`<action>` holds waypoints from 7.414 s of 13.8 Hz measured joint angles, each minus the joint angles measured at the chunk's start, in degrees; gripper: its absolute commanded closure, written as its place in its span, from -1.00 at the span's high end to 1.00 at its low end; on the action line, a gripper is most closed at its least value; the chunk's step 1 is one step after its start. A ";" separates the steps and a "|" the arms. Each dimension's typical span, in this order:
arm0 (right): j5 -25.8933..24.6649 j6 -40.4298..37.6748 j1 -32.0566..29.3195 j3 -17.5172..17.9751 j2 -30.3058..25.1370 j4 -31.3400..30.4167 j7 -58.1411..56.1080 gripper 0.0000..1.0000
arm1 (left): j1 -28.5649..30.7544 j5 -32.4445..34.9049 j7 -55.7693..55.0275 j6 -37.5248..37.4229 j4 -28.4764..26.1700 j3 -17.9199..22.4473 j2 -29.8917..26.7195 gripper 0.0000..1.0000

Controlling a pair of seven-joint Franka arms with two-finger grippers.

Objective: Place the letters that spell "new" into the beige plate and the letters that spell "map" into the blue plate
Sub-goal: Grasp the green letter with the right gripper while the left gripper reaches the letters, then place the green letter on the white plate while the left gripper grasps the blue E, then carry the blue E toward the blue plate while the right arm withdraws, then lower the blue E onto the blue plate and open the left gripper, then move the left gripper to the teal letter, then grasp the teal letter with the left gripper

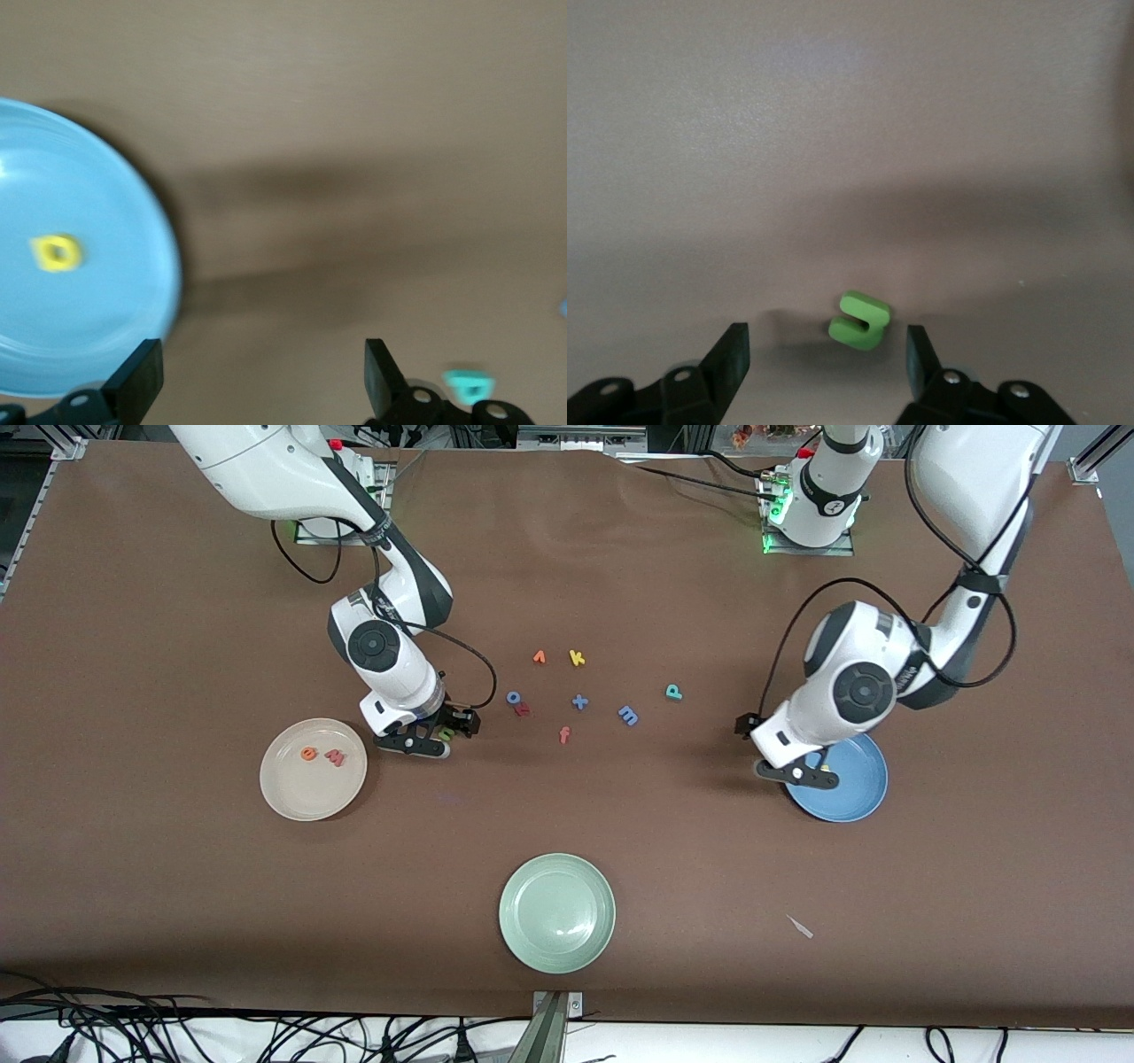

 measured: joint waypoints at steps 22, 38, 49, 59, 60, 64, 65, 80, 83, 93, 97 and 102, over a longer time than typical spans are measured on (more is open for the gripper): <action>-5.21 -12.00 -4.12 -13.36 -8.21 1.89 -32.68 -0.61 | -17.98 3.58 -62.83 14.43 1.96 -1.59 11.44 0.70; 2.46 -26.33 -6.60 -12.99 -10.25 12.40 -37.56 0.60 | -19.47 8.54 -71.84 14.63 5.37 -0.85 14.41 -1.00; 3.80 -56.56 -6.62 -12.58 -27.71 25.39 -35.87 1.00 | -14.43 9.18 -46.78 -6.23 14.71 0.43 14.41 -1.00; 3.86 -58.90 -6.57 -12.47 -27.77 25.99 -36.00 1.00 | 0.55 6.58 1.45 -18.62 18.64 0.38 14.30 -1.00; 3.86 -58.97 -6.57 -12.47 -27.76 25.99 -36.00 1.00 | 2.20 6.53 6.24 -19.09 18.79 0.40 14.30 -1.00; 4.58 -59.55 -6.56 -12.35 -27.76 26.01 -35.96 1.00 | 6.58 6.47 16.50 -19.48 18.79 0.47 14.32 -0.94; 4.60 -59.92 -6.55 -12.33 -27.76 26.01 -35.96 1.00 | 7.15 6.47 18.61 -19.55 18.78 0.54 14.33 -0.86; 4.61 -61.21 -6.58 -12.65 -27.63 26.01 -35.97 1.00 | 10.56 6.16 -4.80 -6.61 6.49 -10.19 7.75 1.00; 4.61 -61.23 -6.58 -12.66 -27.60 26.01 -35.97 1.00 | 10.53 6.16 -13.38 3.39 -2.00 -11.94 4.94 1.00; 4.61 -61.25 -6.59 -12.78 -27.36 26.01 -35.97 1.00 | 2.59 14.25 -40.73 15.86 -13.07 -14.49 3.22 0.88; 4.61 -61.25 -6.59 -12.80 -27.35 26.01 -35.97 1.00 | 0.29 14.27 -42.98 15.88 -13.09 -14.31 4.21 0.64; 4.61 -61.27 -6.59 -12.86 -27.29 26.01 -35.97 1.00 | -0.91 18.49 -44.40 15.97 -12.90 -13.67 6.12 0.33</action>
